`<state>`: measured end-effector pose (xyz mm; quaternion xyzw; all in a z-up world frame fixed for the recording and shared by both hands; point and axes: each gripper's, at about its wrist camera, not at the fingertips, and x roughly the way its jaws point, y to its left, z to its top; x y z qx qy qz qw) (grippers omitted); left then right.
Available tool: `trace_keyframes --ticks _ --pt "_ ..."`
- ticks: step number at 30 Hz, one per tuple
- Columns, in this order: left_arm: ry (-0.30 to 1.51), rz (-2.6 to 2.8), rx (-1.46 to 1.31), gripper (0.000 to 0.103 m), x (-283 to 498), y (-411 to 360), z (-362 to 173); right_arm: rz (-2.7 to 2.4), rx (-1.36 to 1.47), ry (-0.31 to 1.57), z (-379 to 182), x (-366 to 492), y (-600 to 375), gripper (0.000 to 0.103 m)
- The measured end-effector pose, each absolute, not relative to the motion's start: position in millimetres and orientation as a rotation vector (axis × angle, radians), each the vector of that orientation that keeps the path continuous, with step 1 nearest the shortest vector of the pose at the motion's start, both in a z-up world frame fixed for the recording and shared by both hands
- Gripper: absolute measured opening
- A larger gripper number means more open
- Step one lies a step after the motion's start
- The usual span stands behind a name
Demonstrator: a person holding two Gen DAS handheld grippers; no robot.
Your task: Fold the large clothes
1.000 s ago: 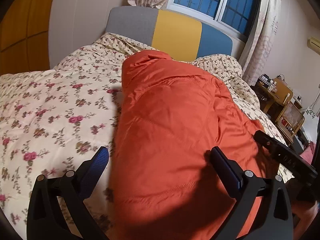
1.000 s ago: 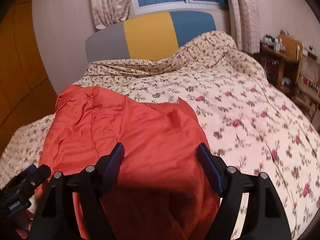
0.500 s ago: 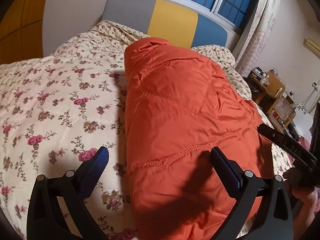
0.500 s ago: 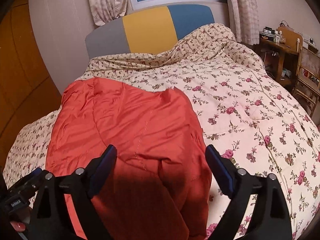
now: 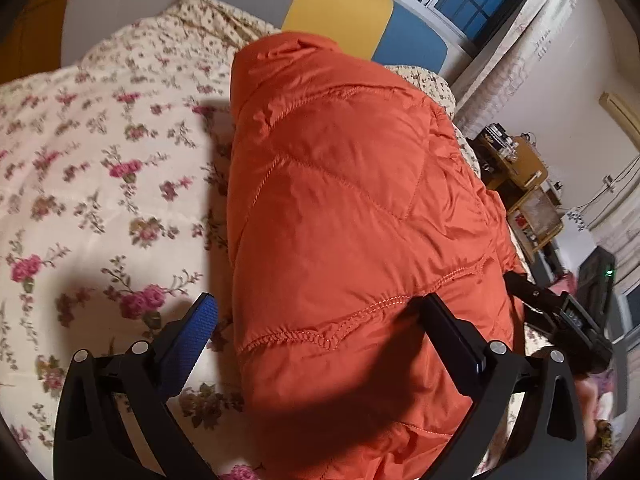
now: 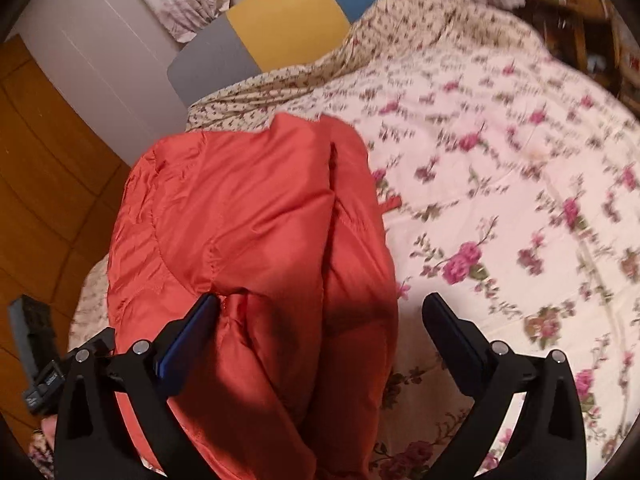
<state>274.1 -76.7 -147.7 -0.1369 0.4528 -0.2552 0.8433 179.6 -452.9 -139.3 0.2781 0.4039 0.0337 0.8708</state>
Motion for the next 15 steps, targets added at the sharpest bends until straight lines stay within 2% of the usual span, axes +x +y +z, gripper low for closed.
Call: trace_keyframes --ticks 8,9,11,13,15 --pt "0.995 -0.619 -0.270 0.100 279 -86 -155 0.238 0.773 0.900 -166 199 -470 0.100" --pt "0.996 -0.623 -0.264 0.100 279 -88 -155 0.254 0.774 0.895 -167 200 -469 0.096" --pt "0.987 -0.624 -0.223 0.100 275 -94 -152 0.319 0.795 0.895 -168 202 -466 0.074" --pt "0.961 -0.615 -0.178 0.095 269 -100 -147 0.342 0.822 0.892 -167 203 -464 0.068" --pt "0.926 -0.601 -0.154 0.083 264 -103 -140 0.360 0.809 0.879 -162 202 -464 0.065"
